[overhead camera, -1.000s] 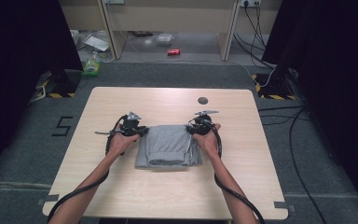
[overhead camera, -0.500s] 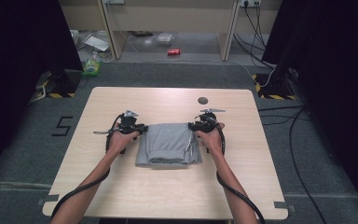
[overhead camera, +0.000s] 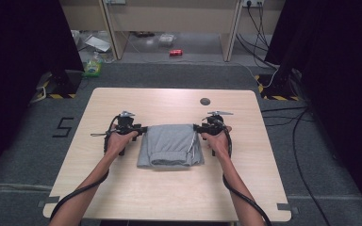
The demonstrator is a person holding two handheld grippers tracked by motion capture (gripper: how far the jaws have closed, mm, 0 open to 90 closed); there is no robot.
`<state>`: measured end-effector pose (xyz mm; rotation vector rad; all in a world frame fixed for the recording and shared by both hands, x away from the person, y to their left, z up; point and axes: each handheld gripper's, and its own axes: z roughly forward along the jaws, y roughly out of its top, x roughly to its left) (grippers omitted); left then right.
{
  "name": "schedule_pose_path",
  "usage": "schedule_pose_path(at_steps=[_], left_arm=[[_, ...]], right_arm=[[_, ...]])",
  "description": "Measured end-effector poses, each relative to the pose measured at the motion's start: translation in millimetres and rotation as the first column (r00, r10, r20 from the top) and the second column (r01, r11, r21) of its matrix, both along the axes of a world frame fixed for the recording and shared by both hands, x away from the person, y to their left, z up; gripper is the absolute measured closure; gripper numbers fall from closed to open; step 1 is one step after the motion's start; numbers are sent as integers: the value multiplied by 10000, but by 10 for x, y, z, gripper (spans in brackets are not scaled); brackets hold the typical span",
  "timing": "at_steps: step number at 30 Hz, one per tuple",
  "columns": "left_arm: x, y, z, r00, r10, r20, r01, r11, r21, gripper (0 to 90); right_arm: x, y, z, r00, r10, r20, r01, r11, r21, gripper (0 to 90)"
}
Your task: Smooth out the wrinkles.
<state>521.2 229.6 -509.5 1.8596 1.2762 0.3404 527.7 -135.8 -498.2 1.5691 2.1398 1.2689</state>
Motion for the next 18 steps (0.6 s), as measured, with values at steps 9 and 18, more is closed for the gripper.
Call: schedule_pose_path(at_steps=[9, 18], left_arm=[[-130, 101, 177, 9999, -144, -89, 145, 9999, 48, 423], [-320, 156, 231, 9990, -425, -136, 426, 9991, 63, 364]], right_arm=[[-133, -161, 138, 9992, 44, 404, -26, 9990, -448, 448], [-306, -218, 178, 9983, 300, 497, -269, 9978, -607, 426]])
